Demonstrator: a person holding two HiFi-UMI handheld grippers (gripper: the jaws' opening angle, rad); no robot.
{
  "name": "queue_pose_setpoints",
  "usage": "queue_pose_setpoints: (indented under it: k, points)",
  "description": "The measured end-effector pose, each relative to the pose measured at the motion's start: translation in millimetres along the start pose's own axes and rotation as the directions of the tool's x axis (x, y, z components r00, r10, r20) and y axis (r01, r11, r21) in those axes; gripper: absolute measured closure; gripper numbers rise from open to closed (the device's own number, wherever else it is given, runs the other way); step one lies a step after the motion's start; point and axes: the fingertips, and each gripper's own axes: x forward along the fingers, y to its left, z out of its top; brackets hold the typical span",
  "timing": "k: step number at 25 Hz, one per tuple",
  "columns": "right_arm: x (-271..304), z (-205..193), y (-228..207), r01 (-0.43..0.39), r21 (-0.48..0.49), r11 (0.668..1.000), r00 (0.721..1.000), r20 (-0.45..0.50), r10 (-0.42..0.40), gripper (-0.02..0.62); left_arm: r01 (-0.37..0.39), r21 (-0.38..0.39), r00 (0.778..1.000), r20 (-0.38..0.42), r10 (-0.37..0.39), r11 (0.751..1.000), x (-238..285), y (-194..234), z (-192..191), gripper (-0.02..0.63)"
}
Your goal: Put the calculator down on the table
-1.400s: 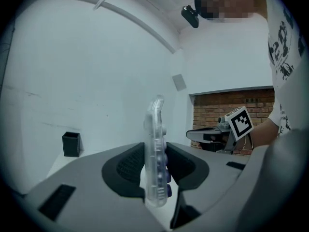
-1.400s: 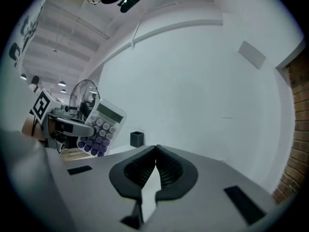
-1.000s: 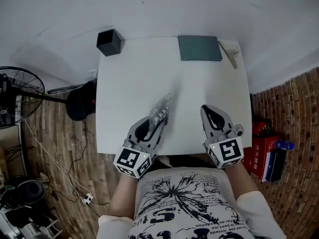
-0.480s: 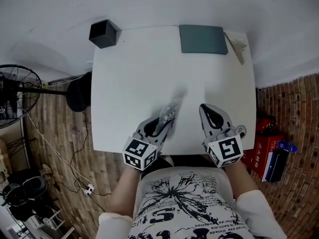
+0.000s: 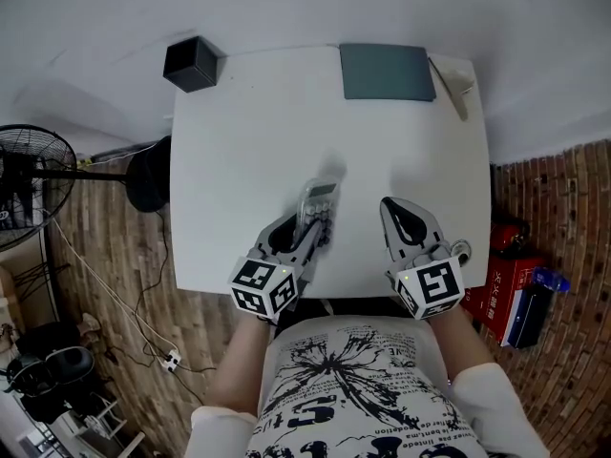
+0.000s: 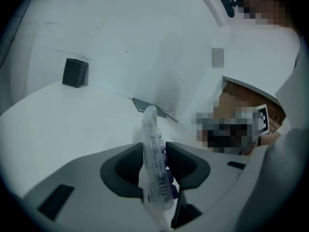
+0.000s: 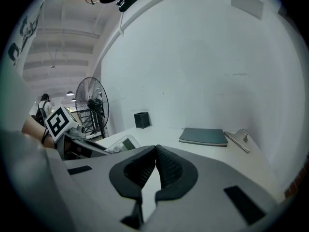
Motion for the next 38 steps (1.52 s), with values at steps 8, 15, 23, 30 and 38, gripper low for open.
queue_pose_setpoints:
  k: [8,15,23,30,38]
  points:
    - [6,-2,2,-0.025,0.012,1.000,1.000,-0.010,0.025,0.581,-0.072,-0.064,0.997,-0.047,0.069,0.995,6,16,-7,0.434]
    - [15,-5,3,-0.026,0.017,1.000,0.999,-0.025,0.027,0.581,-0.129,-0.043,0.989,-0.072,0.126,0.991,5,32,-11,0.426]
    - [15,-5,3,-0.010,0.012,1.000,0.999,-0.031,0.011,0.581,-0.217,-0.030,0.973,-0.083,0.214,0.976,-1,52,-10,0.535]
    - [6,7,11,0.013,-0.002,1.000,1.000,-0.013,-0.013,0.581,-0.216,0.081,0.976,0.023,0.214,0.973,-23,36,28,0.574]
    - [-21,36,25,0.022,-0.034,0.999,0.999,0.043,-0.020,0.581,-0.193,0.272,0.975,0.163,0.153,0.943,-70,-8,82,0.592]
